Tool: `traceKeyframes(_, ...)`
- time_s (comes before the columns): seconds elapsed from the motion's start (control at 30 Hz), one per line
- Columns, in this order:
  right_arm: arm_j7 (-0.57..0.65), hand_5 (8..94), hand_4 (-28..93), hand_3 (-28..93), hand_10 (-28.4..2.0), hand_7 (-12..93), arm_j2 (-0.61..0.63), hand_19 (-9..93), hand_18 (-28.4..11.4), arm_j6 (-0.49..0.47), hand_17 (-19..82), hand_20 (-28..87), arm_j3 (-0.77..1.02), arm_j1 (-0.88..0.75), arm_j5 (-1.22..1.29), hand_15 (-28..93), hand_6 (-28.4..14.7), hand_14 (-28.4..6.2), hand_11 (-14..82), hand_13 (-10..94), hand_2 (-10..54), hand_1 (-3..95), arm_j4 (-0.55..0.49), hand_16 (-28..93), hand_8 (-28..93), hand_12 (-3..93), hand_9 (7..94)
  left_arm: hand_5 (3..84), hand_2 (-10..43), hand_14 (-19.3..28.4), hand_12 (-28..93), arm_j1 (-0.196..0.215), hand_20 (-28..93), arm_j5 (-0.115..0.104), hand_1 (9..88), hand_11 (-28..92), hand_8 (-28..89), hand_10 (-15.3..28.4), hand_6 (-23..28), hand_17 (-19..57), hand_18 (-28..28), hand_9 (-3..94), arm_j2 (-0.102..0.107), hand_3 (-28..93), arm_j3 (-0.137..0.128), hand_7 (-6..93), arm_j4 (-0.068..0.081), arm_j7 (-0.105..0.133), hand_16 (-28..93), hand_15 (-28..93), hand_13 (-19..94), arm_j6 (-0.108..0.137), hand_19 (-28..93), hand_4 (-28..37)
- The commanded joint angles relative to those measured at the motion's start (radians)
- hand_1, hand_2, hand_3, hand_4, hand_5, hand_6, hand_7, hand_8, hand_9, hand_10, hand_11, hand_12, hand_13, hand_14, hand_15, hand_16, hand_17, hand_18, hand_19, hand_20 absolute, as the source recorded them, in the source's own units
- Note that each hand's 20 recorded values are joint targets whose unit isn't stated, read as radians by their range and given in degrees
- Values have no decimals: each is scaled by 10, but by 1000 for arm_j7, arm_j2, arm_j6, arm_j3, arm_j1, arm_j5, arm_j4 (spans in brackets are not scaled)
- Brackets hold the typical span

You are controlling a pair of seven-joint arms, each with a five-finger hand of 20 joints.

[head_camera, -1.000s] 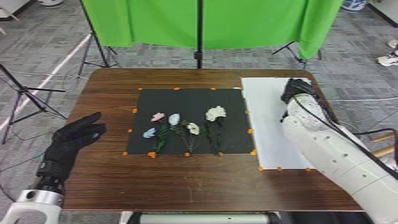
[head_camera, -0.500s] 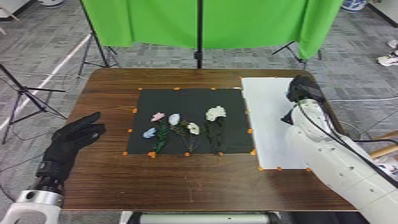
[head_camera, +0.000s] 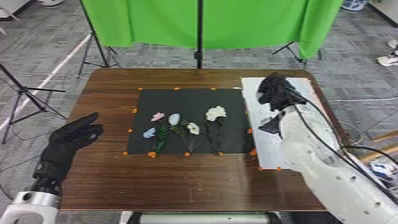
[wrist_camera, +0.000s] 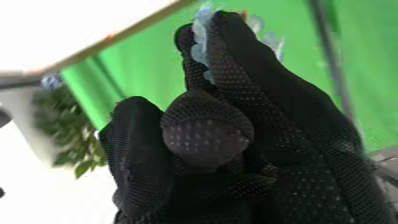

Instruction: Arrange flowers

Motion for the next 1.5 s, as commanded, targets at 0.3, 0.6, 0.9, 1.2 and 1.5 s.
traceKeyframes(0.3, -10, 701, -142, 550, -128, 367, -74, 932, -136, 11, 616, 557, -68, -81, -8, 677, -29, -24, 147, 847, -95, 686, -3, 309, 120, 474, 794, 423, -58, 169, 129, -2, 186, 3, 389, 168, -56, 133, 50, 94, 124, 450, 4, 674, -1, 84, 7, -22, -9, 172, 383, -32, 101, -47)
traceKeyframes(0.6, -9, 676, -135, 516, -141, 336, -80, 932, -138, -56, 606, 524, -36, -107, 35, 653, -43, -31, 116, 844, -95, 636, -28, 307, 113, 442, 773, 423, -60, 170, 130, -12, 186, 4, 388, 166, -55, 133, 50, 94, 123, 450, 10, 676, 2, 83, 12, -25, -8, 171, 383, -38, 100, -49)
traceKeyframes(0.9, -22, 669, -114, 485, -157, 291, -86, 932, -146, -105, 591, 509, -23, -131, 51, 649, -51, -37, 192, 832, -95, 615, -47, 304, 118, 345, 726, 424, -59, 169, 131, -16, 186, 6, 388, 166, -56, 132, 51, 93, 123, 449, 13, 674, 5, 81, 12, -27, -8, 171, 383, -43, 100, -49)
traceKeyframes(1.2, -25, 614, -164, 631, -175, 200, -84, 928, -152, -160, 577, 509, -10, -138, 58, 649, -47, -44, 223, 818, -95, 507, -63, 304, -81, 238, 669, 423, -61, 169, 131, -21, 186, 17, 388, 166, -55, 133, 51, 93, 123, 448, 10, 674, 8, 82, 13, -25, -8, 171, 383, -49, 100, -49)
traceKeyframes(1.5, -28, 553, -171, 634, -186, 155, -79, 927, -156, -220, 565, 513, 18, -143, 83, 651, -53, -49, 169, 806, -95, 476, -87, 302, -73, 221, 608, 420, -65, 169, 131, -18, 185, 17, 388, 163, -55, 133, 49, 91, 123, 445, 6, 673, 8, 81, 12, -21, -8, 170, 382, -50, 99, -48)
